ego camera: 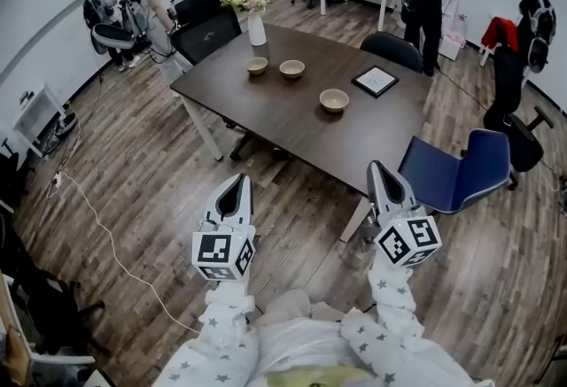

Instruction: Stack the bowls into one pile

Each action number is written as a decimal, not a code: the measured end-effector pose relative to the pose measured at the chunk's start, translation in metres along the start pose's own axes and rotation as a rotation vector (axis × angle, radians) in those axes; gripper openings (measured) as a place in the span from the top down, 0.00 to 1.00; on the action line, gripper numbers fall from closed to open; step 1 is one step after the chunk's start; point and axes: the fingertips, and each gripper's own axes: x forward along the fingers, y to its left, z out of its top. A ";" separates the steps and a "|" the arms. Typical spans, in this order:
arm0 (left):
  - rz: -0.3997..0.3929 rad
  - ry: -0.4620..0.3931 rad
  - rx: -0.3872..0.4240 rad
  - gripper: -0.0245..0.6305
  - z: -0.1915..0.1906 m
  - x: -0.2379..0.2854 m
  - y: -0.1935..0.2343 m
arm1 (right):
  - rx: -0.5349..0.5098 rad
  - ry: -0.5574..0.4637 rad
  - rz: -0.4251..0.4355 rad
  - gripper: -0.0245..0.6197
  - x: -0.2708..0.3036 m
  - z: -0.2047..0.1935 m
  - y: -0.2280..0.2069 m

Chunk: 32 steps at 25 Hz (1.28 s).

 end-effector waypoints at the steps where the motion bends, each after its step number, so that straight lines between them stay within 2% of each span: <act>1: 0.000 0.002 -0.002 0.93 -0.001 0.001 0.000 | 0.002 0.002 0.002 0.93 0.002 -0.001 0.000; 9: 0.014 0.036 -0.022 0.93 -0.014 0.025 0.018 | 0.029 0.050 0.016 0.93 0.033 -0.024 -0.007; 16: -0.001 0.044 -0.029 0.93 -0.023 0.075 0.052 | 0.055 0.051 0.013 0.93 0.092 -0.042 -0.019; 24: -0.053 0.056 -0.051 0.93 -0.026 0.150 0.105 | 0.056 0.073 -0.007 0.93 0.179 -0.062 -0.022; 32: -0.114 0.058 -0.062 0.93 -0.031 0.204 0.140 | 0.076 0.077 -0.064 0.93 0.230 -0.079 -0.030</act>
